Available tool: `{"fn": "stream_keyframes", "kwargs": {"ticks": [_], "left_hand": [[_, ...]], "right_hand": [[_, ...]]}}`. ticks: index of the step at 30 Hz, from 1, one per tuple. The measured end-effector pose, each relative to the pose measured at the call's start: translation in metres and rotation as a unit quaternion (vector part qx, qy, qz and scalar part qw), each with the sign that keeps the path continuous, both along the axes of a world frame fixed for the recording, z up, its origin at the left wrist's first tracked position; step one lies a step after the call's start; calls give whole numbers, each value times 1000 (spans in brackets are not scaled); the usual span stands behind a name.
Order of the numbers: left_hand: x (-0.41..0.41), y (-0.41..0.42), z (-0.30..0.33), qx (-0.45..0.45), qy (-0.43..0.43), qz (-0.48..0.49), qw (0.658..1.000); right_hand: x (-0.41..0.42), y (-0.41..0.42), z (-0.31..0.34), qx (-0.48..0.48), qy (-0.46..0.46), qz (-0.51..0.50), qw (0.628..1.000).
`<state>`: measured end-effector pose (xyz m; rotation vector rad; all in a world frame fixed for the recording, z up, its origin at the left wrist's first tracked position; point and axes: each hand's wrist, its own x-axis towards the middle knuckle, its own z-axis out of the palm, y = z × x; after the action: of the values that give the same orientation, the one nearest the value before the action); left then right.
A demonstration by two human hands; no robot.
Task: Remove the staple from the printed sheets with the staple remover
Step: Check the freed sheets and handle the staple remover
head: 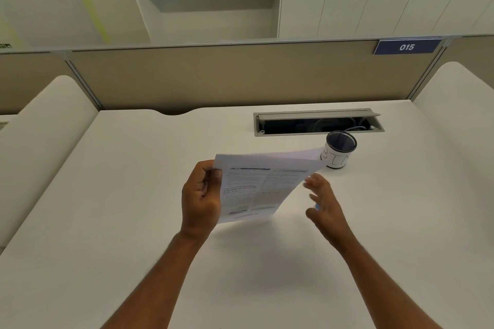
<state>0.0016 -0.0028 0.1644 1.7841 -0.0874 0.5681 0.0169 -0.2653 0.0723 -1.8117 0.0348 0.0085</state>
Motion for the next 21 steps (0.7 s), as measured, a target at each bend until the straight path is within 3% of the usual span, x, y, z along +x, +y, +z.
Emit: {"fn": "stream_keyframes", "kwargs": {"ticks": [3,8,14,17,21], "left_hand": [[1,-1,2,-3,-15,-7,1000],[3,-1,6,-12,-36,-20,999],[4,-1,12,-24,-59,11,998],[9,-2,12,-45,-23,37,998],[21,5,-6,-49,145,31,988]], "right_hand": [[-8,15,26,90,18,124,988],[-11,26,38,96,7,42,994],[-15,32,35,80,24,23,996],[-18,36,27,120,33,1,992],[-20,39,19,152,71,-18,986]]}}
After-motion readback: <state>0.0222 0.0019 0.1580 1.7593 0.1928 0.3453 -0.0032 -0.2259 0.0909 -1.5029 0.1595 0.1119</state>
